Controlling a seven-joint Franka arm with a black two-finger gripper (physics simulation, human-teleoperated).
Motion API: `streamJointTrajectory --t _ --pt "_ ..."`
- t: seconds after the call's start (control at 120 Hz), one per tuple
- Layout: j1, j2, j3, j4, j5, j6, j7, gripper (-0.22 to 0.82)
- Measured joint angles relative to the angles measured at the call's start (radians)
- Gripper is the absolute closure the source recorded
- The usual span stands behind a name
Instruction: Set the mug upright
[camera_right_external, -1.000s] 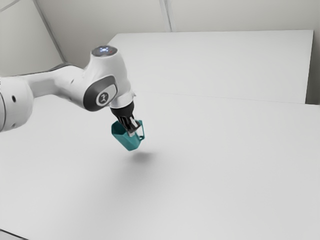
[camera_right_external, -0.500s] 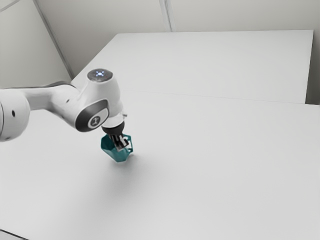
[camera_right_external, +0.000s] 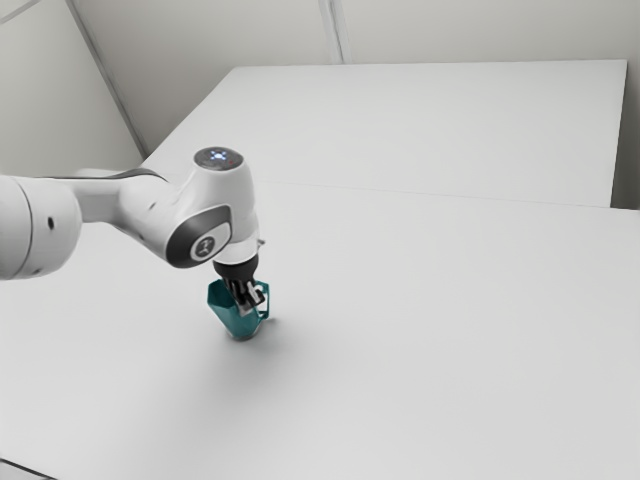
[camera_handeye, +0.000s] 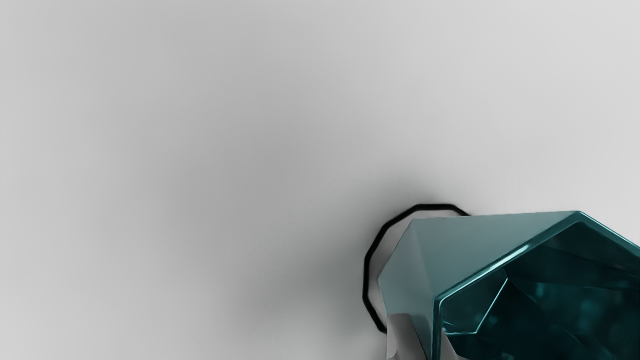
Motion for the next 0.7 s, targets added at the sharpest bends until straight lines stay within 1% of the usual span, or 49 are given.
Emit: streamJointTrajectory --t 0.1,0.275,0.333,0.4,0.533,0.7 --pt "-0.003 0.003 -0.001 0.001 0.001 0.008 0.000 0.78" --pt "-0.004 -0.029 -0.002 0.001 0.006 0.006 0.000 0.40" --pt "-0.001 -0.042 -0.002 0.001 0.007 0.004 0.000 0.30" --pt "0.006 -0.064 -0.003 0.001 0.007 -0.003 0.000 0.22" --pt "0.008 -0.112 -0.003 0.000 0.006 -0.032 0.000 0.12" --pt "-0.004 -0.169 -0.004 0.006 -0.005 -0.065 0.000 0.05"
